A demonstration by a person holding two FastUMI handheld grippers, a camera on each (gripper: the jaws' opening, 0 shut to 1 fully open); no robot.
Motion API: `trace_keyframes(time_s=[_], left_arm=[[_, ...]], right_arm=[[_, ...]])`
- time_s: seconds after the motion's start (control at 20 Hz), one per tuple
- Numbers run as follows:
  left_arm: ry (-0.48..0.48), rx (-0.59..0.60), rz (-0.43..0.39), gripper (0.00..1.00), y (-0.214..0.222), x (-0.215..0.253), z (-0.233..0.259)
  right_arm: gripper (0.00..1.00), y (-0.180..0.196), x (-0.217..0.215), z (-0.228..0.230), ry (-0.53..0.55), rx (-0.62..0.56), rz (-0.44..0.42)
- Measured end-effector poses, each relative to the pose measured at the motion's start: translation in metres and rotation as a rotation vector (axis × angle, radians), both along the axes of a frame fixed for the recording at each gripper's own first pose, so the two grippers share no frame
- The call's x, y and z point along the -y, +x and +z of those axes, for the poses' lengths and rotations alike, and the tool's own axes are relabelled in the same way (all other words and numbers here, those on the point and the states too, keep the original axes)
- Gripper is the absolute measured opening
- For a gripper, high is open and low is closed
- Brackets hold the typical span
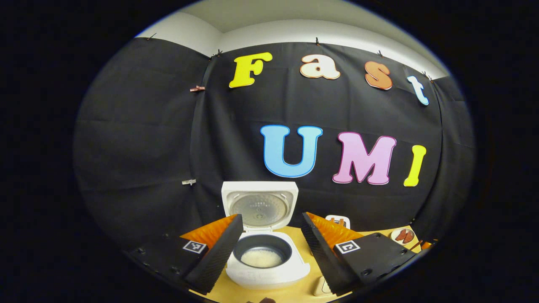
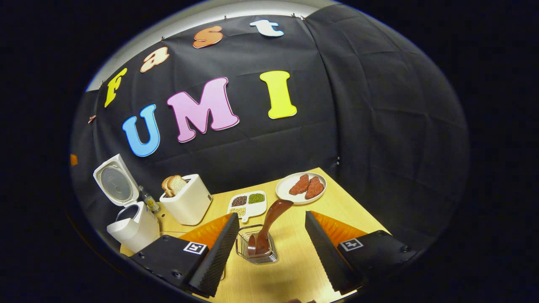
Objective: Close the left gripper, press the button to open the rice cooker; take a wooden spoon from the chopstick holder with the right hand, scoop a spoonful of rice and pour it into the rice cooker, then put the wooden spoon back into the chopstick holder.
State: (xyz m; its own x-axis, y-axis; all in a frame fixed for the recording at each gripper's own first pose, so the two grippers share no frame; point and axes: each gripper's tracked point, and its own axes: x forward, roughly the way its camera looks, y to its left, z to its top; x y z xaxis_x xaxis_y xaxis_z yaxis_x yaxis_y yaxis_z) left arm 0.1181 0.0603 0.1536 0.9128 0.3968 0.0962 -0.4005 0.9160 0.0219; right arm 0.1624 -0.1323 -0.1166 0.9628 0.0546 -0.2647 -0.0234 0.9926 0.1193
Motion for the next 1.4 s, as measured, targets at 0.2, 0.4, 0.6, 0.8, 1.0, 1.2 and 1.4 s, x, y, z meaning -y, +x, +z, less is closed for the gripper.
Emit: trace_keyframes(time_s=[0.2,0.4,0.6,0.8,1.0,1.2,1.4], left_arm=[[-0.018,0.0,-0.008,0.95,0.033,-0.024,0.042],[-0.021,-0.015,0.002,0.95,0.076,-0.055,0.057],[-0.044,-0.045,0.011,0.95,0.119,-0.089,0.055],[-0.107,-0.056,-0.003,0.95,0.166,-0.123,0.055],[-0.15,-0.089,0.005,0.95,0.215,-0.151,0.047],[-0.217,-0.179,0.023,0.95,0.249,-0.161,0.016],[-0.212,-0.265,0.064,0.96,0.261,-0.161,-0.005]], right_arm=[[0.98,-0.025,-0.016,0.02,-0.09,0.05,0.06],[0.98,-0.041,-0.033,0.038,-0.162,0.087,0.128],[0.98,-0.056,-0.054,0.038,-0.146,0.06,0.174],[0.98,-0.069,-0.059,0.054,-0.154,0.099,0.122],[0.98,-0.089,-0.063,0.06,-0.15,0.107,0.084],[0.98,-0.1,-0.058,0.059,-0.166,0.106,0.053],[0.98,-0.103,-0.055,0.058,-0.166,0.103,0.044]])
